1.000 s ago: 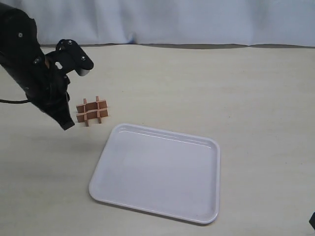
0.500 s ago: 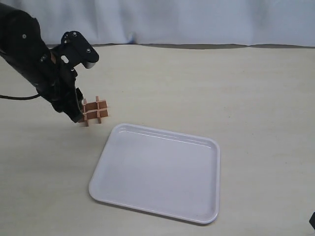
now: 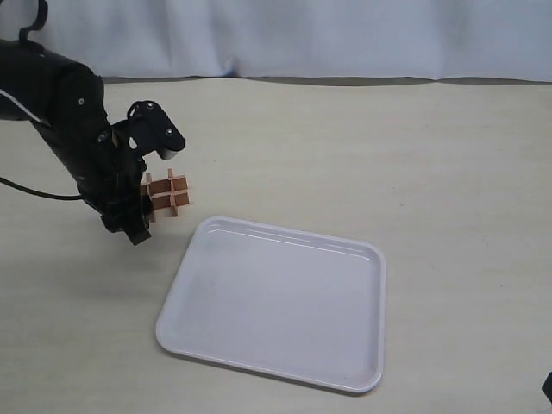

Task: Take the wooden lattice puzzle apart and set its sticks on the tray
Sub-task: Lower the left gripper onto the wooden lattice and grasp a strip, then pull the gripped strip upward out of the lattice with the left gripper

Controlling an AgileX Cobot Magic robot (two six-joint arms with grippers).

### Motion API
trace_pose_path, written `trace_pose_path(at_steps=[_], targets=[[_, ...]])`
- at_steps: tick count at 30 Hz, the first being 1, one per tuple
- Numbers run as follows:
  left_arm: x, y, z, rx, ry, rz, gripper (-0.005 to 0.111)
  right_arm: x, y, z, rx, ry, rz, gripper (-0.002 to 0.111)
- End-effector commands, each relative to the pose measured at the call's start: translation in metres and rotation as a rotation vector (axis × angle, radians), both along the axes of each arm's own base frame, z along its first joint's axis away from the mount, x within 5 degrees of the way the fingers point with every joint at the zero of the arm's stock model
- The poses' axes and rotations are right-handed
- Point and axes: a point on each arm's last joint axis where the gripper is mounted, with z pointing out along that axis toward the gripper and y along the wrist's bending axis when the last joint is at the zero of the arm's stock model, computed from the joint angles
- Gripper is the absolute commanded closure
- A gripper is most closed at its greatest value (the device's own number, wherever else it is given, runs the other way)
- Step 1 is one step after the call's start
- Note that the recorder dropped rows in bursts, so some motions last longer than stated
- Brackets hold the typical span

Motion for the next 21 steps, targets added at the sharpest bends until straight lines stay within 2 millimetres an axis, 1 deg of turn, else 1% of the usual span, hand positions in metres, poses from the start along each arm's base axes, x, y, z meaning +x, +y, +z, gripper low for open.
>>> trace_pose_path(at_steps=[1, 4, 6, 10, 12, 16, 21], targets=[[0.004, -0.001, -0.008, 0.017, -0.006, -0.037, 0.051, 0.0, 0.0, 0.0, 0.006, -0.005, 0.003, 0.104], [0.007, 0.001, -0.011, 0.016, -0.019, -0.037, 0.057, 0.0, 0.0, 0.0, 0.006, -0.005, 0.003, 0.104], [0.01, 0.005, -0.012, 0.01, -0.027, -0.021, 0.059, 0.0, 0.0, 0.0, 0.006, -0.005, 0.003, 0.104], [0.019, 0.018, -0.015, 0.023, 0.015, 0.002, 0.057, 0.0, 0.0, 0.0, 0.006, -0.005, 0.003, 0.104], [0.023, 0.021, -0.015, 0.012, 0.038, -0.011, 0.056, 0.0, 0.0, 0.0, 0.006, -0.005, 0.003, 0.104], [0.027, 0.019, -0.017, -0.009, 0.038, -0.09, 0.055, 0.0, 0.0, 0.0, 0.006, -0.005, 0.003, 0.104], [0.031, 0.018, -0.017, -0.004, -0.008, -0.166, 0.056, 0.0, 0.0, 0.0, 0.006, -0.005, 0.003, 0.104]])
